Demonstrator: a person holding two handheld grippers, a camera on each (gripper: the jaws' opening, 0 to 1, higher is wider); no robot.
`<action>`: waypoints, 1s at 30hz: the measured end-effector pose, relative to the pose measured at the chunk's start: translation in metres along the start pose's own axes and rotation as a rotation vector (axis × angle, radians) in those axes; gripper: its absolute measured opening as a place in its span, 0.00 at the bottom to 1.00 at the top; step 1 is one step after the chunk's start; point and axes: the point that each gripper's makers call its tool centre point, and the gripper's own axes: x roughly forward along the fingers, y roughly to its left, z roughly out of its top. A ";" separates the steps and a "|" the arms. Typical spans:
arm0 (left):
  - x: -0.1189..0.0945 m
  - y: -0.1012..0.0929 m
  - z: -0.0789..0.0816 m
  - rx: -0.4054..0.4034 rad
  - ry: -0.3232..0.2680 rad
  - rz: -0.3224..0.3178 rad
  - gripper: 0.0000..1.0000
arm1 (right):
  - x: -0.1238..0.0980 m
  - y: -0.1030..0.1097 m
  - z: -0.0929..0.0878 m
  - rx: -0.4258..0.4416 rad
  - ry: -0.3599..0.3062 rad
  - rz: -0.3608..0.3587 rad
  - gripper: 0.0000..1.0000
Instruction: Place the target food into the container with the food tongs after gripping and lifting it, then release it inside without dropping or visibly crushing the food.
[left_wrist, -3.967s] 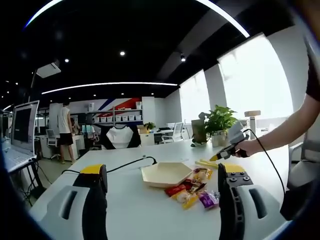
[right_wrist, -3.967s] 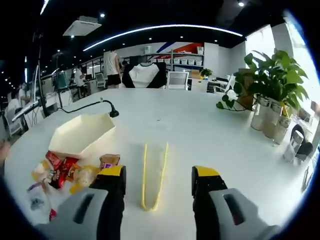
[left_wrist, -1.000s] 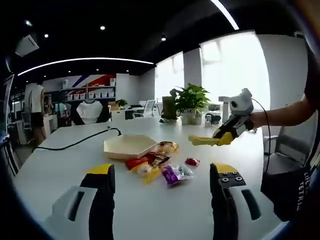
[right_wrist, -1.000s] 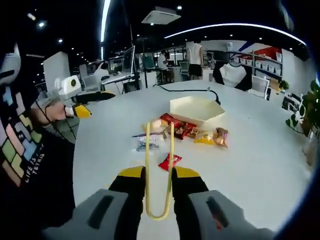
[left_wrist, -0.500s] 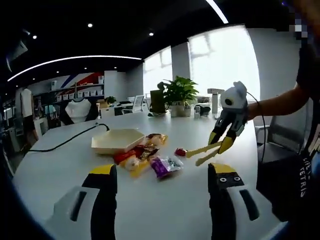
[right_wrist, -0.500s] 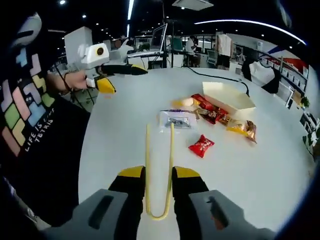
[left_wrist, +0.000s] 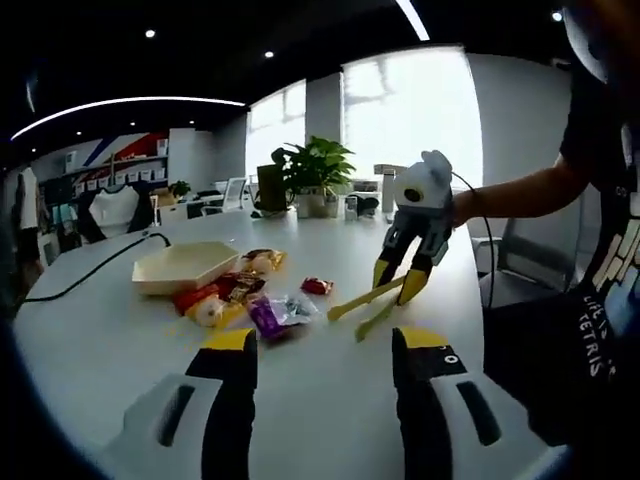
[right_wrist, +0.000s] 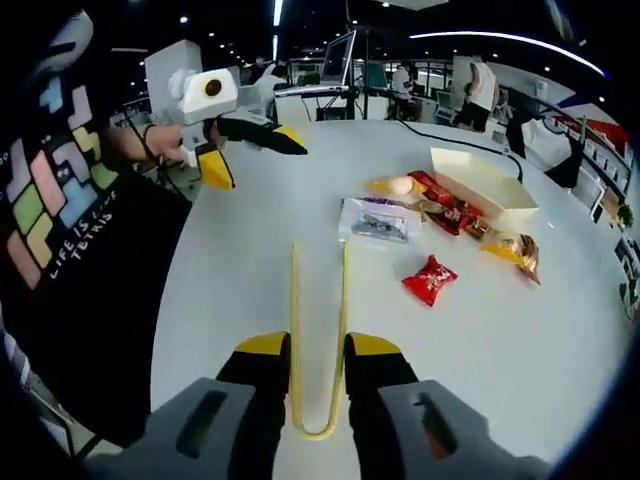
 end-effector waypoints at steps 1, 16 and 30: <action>0.002 -0.001 -0.001 0.005 0.005 -0.007 0.55 | 0.001 0.000 -0.001 -0.005 0.002 0.000 0.18; 0.028 -0.018 -0.002 0.067 0.061 -0.147 0.49 | -0.026 -0.005 0.018 -0.006 -0.128 -0.074 0.38; 0.058 -0.032 -0.013 0.138 0.125 -0.312 0.37 | -0.063 -0.022 0.024 0.146 -0.300 -0.256 0.42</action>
